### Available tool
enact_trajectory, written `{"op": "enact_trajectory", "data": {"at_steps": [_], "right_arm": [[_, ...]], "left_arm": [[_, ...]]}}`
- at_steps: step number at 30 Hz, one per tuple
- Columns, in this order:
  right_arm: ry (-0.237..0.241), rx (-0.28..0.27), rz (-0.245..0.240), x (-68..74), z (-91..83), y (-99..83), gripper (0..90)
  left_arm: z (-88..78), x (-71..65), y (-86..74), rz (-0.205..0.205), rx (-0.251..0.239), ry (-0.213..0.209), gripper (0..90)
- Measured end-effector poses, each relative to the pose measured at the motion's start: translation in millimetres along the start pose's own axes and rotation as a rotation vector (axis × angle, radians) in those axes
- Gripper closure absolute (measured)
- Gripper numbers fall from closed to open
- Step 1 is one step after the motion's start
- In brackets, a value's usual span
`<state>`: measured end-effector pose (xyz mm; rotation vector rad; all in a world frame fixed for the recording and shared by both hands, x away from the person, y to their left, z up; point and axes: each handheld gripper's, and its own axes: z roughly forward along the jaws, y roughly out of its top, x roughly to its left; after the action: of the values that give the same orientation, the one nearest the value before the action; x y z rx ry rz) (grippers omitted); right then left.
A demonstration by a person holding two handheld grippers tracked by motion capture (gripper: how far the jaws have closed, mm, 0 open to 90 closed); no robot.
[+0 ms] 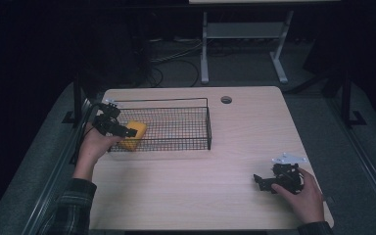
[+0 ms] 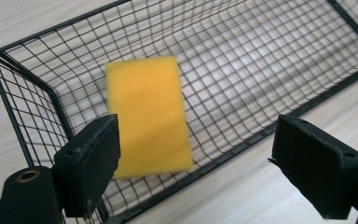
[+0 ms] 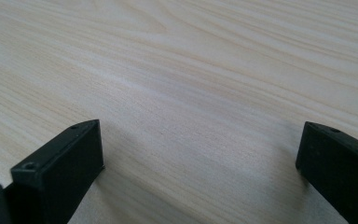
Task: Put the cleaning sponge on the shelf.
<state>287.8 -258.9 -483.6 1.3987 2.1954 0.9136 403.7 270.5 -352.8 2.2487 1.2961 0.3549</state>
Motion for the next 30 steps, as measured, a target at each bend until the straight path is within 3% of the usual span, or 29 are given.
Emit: {"op": "enact_trajectory", "data": {"at_steps": [12,22,30], "right_arm": [[0.002,0.000,0.000,0.0,-0.1,0.0,0.0],[0.000,0.000,0.003,0.2,0.0,0.0,0.0],[0.000,0.000,0.002,0.1,0.0,-0.1,0.0]], "left_arm": [[-15.8,-25.7,-34.5,0.026,-0.026,-0.014,14.9],[-11.5,-45.9,-64.0,0.058,-0.054,-0.034,14.9],[-6.5,-57.7,-86.7,0.081,-0.092,-0.017,14.9]]}}
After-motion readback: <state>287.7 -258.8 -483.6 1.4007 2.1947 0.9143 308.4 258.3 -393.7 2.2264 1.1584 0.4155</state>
